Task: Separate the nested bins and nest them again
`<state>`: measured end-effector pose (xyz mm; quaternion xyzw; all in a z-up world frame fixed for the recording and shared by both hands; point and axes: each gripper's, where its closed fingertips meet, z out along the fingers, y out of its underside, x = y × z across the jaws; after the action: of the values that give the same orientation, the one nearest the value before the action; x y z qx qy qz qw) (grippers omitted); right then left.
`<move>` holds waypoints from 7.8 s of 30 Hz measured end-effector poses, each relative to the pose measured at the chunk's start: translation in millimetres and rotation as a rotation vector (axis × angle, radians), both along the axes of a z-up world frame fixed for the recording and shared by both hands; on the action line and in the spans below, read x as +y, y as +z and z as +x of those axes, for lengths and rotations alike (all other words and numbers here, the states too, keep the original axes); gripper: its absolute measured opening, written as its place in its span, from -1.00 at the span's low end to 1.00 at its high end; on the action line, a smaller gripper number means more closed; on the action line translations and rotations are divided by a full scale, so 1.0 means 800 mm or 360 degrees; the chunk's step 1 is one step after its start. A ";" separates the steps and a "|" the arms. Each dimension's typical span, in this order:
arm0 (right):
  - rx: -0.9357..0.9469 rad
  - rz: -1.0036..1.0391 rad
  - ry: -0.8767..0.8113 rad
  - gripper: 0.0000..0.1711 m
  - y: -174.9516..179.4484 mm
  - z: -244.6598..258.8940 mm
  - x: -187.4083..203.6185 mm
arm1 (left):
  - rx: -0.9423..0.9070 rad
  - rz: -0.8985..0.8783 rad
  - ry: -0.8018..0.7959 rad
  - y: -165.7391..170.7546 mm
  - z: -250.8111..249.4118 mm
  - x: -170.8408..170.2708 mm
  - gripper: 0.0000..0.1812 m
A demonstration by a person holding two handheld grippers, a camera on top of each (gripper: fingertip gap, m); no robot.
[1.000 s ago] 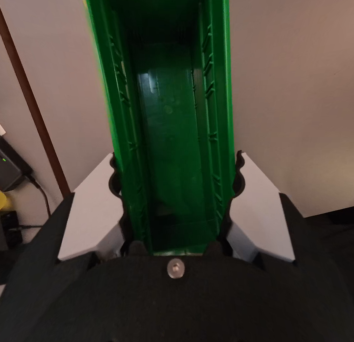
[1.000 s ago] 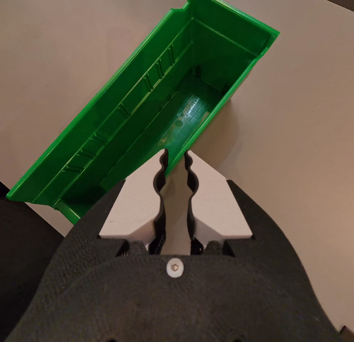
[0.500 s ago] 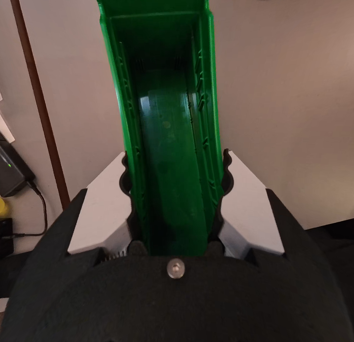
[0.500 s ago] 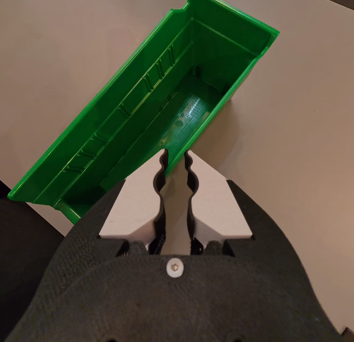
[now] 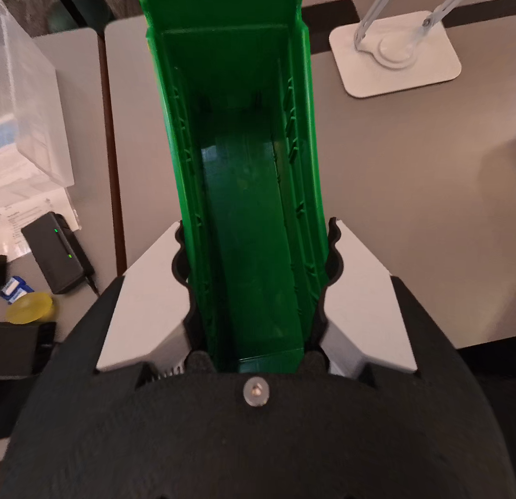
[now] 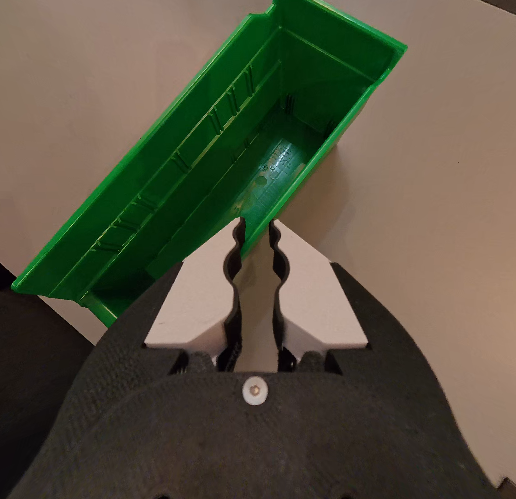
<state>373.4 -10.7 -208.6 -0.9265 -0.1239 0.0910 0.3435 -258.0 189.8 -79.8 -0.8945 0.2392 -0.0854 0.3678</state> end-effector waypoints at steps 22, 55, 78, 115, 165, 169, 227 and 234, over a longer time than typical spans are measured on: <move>0.0019 -0.0034 0.0007 -0.78 -0.001 -0.005 0.000 | -0.0082 -0.0330 -0.0709 -0.114 0.354 -0.110 0.17; 0.0050 -0.0055 0.0041 -0.78 -0.003 -0.016 -0.003 | -0.0625 -0.0951 -0.0817 -0.174 0.430 -0.171 -0.09; -0.0202 -0.0004 0.0046 -0.77 -0.001 -0.001 0.005 | -0.0716 -0.0578 -0.0821 -0.121 0.457 -0.180 0.09; -0.0173 0.0014 0.0010 -0.78 0.001 -0.003 0.008 | -0.0015 -0.0278 0.0168 -0.072 -0.020 0.001 0.06; -0.0128 -0.0053 0.0001 -0.66 -0.002 -0.008 0.002 | -0.0500 -0.0378 -0.0282 -0.120 0.238 -0.111 0.28; -0.0061 -0.0145 -0.0016 -0.55 -0.008 -0.010 -0.006 | -0.0487 -0.0382 -0.0291 -0.126 0.231 -0.110 0.26; -0.0150 -0.0222 0.0006 -0.52 -0.004 -0.006 -0.018 | -0.0119 -0.0486 0.0196 -0.161 -0.017 -0.044 0.14; -0.0145 -0.0219 0.0003 -0.55 -0.004 -0.007 -0.017 | -0.0476 -0.0295 0.0005 -0.058 0.058 -0.068 0.18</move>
<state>368.2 -23.9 -211.8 -0.9509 -0.1337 0.0573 0.2731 -211.2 135.1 -126.2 -0.9024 0.1715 -0.2386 0.3153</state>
